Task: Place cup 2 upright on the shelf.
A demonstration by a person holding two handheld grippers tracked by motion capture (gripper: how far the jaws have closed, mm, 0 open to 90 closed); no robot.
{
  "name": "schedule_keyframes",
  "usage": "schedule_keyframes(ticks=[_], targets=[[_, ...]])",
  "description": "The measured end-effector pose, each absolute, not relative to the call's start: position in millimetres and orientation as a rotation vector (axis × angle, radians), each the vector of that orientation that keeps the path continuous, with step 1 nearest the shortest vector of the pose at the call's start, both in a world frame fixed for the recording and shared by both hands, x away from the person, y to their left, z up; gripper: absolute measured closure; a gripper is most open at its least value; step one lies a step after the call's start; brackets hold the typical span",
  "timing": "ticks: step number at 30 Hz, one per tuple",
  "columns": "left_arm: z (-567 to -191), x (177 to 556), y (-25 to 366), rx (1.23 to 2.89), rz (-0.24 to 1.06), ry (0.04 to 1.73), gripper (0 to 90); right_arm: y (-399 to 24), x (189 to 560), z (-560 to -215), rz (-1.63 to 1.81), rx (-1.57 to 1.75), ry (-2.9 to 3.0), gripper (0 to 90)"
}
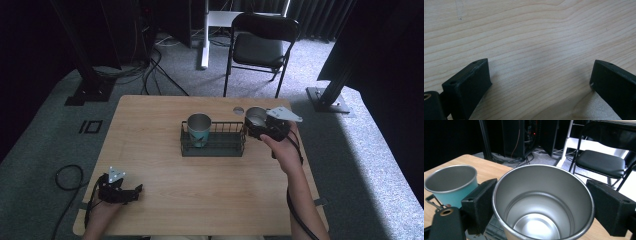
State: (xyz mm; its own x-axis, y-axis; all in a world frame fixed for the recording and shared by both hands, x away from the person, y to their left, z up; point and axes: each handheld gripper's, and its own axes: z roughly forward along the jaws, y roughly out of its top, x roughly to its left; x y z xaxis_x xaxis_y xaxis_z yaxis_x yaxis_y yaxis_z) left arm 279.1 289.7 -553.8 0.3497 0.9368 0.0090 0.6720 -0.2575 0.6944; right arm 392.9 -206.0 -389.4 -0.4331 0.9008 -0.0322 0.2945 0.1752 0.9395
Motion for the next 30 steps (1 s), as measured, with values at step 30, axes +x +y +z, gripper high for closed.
schedule_keyframes(ticks=[30], targets=[[-554, 279, 290, 2.019, 0.575, 1.396, 3.7, -157, 410, -403, 1.273, 1.078, 1.926, 13.2]])
